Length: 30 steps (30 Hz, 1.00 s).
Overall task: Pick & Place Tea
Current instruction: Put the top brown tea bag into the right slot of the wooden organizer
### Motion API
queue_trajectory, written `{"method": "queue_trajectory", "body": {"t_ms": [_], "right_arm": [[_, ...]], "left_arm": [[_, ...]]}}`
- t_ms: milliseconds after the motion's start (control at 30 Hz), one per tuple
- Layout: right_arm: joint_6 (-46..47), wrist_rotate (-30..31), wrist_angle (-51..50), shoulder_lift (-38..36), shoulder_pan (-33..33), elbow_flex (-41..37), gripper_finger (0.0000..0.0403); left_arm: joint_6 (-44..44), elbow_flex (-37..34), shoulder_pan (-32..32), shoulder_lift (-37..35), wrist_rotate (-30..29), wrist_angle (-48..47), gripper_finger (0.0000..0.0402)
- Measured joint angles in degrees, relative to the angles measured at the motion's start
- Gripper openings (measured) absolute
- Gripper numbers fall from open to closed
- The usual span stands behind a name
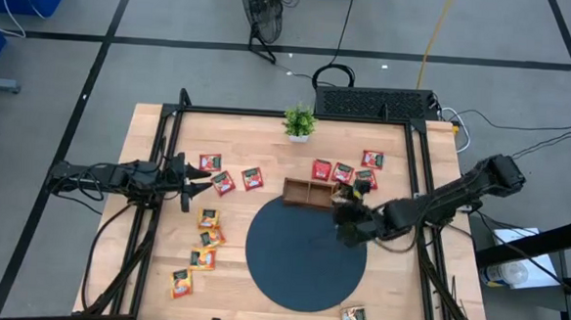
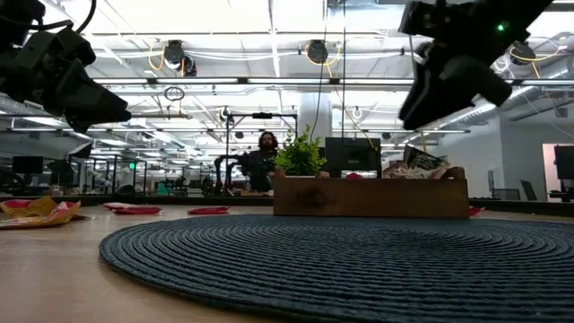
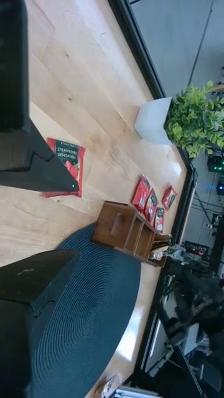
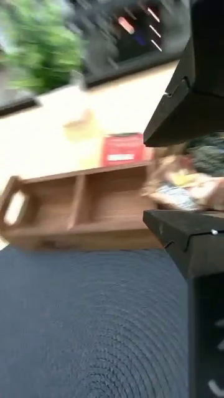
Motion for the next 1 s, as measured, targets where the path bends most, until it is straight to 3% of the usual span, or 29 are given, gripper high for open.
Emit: {"method": "queue_trajectory", "body": {"t_ms": [200, 600, 833, 1000], "right_arm": [[7.52, -7.09, -8.51, -7.38, -4.74, -0.59, 0.0162], [4.0, -11.55, 2.68, -12.14, -9.07, -11.7, 0.0158], [1.42, -18.12, 11.64, -12.14, -11.16, -14.7, 0.0157], [1.32, -20.52, 12.46, -12.12, -12.02, -15.02, 0.0154]], "left_arm": [[0.0, 0.0, 0.0, 0.0, 0.0, 0.0, 0.0161], [0.0, 0.01, 0.0, 0.0, 0.0, -0.02, 0.0161], [0.01, 0.0, 0.0, 0.0, 0.0, 0.0, 0.0161], [0.0, 0.01, 0.0, 0.0, 0.0, 0.0, 0.0161]]}}
